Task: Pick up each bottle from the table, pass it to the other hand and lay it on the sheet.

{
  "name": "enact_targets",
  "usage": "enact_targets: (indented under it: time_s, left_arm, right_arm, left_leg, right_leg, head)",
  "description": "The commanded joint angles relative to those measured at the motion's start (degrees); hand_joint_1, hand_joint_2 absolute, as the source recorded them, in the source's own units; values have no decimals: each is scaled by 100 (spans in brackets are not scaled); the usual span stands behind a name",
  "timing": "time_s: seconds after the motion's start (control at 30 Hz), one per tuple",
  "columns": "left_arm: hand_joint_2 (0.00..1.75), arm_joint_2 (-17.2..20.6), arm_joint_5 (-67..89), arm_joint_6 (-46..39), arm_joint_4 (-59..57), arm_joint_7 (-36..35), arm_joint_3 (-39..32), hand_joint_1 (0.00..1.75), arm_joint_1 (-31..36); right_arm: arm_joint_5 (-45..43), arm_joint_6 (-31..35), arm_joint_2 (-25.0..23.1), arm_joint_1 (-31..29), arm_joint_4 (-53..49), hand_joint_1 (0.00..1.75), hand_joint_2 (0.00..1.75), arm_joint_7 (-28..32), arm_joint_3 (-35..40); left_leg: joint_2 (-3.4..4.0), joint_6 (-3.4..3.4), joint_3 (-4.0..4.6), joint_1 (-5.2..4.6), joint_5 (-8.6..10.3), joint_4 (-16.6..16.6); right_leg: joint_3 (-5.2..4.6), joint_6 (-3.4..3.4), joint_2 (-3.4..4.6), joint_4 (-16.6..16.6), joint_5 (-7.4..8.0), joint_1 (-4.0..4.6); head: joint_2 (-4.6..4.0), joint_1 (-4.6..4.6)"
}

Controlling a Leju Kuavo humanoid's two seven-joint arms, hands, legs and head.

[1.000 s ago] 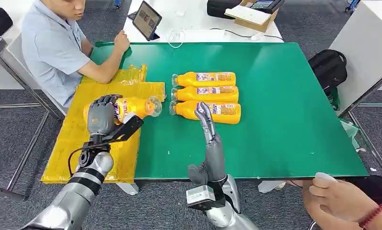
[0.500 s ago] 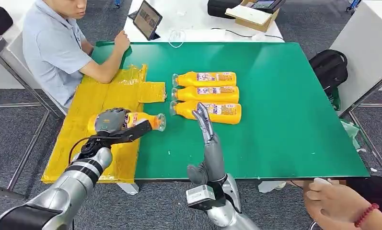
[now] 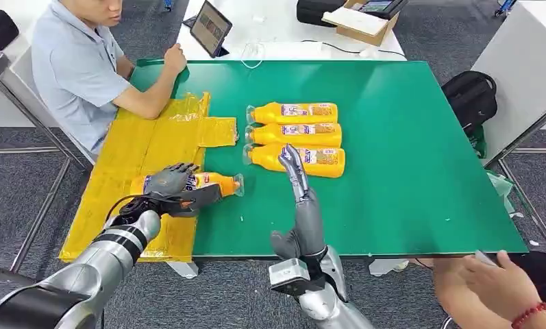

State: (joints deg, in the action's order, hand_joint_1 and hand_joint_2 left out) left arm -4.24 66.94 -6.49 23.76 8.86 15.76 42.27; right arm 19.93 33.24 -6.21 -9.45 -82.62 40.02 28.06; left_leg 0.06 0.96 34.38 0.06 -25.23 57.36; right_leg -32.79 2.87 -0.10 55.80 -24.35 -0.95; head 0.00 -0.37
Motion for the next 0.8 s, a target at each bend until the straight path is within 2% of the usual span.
enact_targets:
  time_s: [0.03, 0.07, 0.13, 0.2, 0.23, 0.27, 0.3, 0.33, 0.43, 0.57, 0.6, 0.67, 0.73, 0.8]
  left_arm:
    - [0, -168, -1661, 1035, -362, 1054, -1183, 0, 50]
    - [0, -168, -1661, 1035, -362, 1054, -1183, 0, 50]
    - [0, -231, -2308, 893, 13, 1739, -1609, 0, -129]
    - [0, -333, -2613, 735, 263, 1939, -1810, 0, -232]
    - [175, -523, -3030, 172, 806, 2269, -2072, 0, -449]
    - [175, -523, -3030, 172, 806, 2269, -2072, 0, -449]
    - [175, -631, -3195, 50, 1291, 2174, -2018, 0, -627]
    - [175, -782, -3947, 3, 1828, 2214, -2181, 0, -845]
    - [175, -853, -4959, -371, 2886, 2380, -1980, 0, -1332]
    - [175, -853, -4959, -371, 2886, 2380, -1980, 0, -1332]
    - [175, -853, -5203, -384, 3022, 2410, -1993, 0, -1420]
    - [175, -778, -5891, -677, 3564, 2523, -1845, 0, -1780]
    - [175, -668, -6300, -999, 4373, 2572, -1758, 0, -2377]
    - [175, -615, -6040, -1792, 4968, 2512, -1636, 0, -2821]
  right_arm:
    - [-233, 136, 120, -336, 498, 0, 0, -2, 37]
    - [-233, 136, 120, -336, 498, 0, 0, -2, 37]
    - [-348, 287, 156, -373, 477, 0, 0, -2, 118]
    - [-359, 395, 194, -357, 424, 0, 0, -2, 177]
    - [-344, 581, 240, -307, 359, 0, 0, -2, 244]
    - [-344, 581, 240, -307, 359, 0, 0, -2, 244]
    - [-336, 624, 256, -251, 289, 0, 0, -2, 263]
    - [-160, 676, 177, -156, 201, 0, 0, -2, 131]
    - [225, 676, 50, -11, 40, 0, 0, -2, -143]
    - [225, 676, 50, -11, 40, 0, 0, -2, -143]
    - [278, 676, 55, 7, 56, 0, 175, -2, -234]
    - [550, 650, 31, -1, 623, 0, 175, -74, -534]
    - [931, 474, 237, -79, 1091, 0, 175, -563, -810]
    - [1458, 107, 424, -198, 1525, 0, 175, -1111, -1057]
  left_leg:
    - [1, -4, -22, 3, -3, -2]
    - [1, -3, -24, 0, -1, -5]
    - [0, -3, -33, 2, -2, -4]
    - [0, -2, -37, 0, -1, -6]
    - [3, -4, -43, 3, -3, -5]
    - [-3, -3, -32, 2, -1, -4]
    - [-9, -4, -36, 5, -4, -2]
    - [-12, -3, -25, 4, -2, 2]
    - [-11, -3, -26, 1, -3, 1]
    - [-6, -5, -22, 2, -6, 2]
    - [-6, -5, -16, 2, -4, 1]
    - [-5, -3, -14, 0, -2, -1]
    - [8, -2, -29, 2, -5, -9]
    - [14, -2, -32, 4, -7, -11]
  right_leg:
    - [23, -10, 3, -4, -2, 4]
    - [24, -7, 4, -5, 0, 1]
    - [35, -8, 4, -5, 1, 3]
    - [37, -8, 4, -5, 1, 0]
    - [45, -12, 7, -8, 1, 4]
    - [36, -8, 1, -6, 1, 2]
    - [43, -11, -5, -7, -4, 5]
    - [31, -8, -10, -3, -4, 4]
    - [30, -7, -8, -2, -6, 1]
    - [23, -10, -3, -1, -6, 3]
    - [17, -8, -4, -2, -4, 3]
    - [13, -7, -3, -3, -2, 1]
    - [26, -8, 11, -13, 1, 3]
    - [31, -7, 17, -16, 1, 5]
  head:
    - [0, 0]
    - [0, 0]
    - [0, 0]
    - [0, 2]
    - [0, 2]
    - [0, 0]
    - [0, 2]
    - [0, 0]
    - [0, 0]
    - [0, 0]
    - [0, 0]
    - [0, 0]
    - [0, 0]
    - [0, 0]
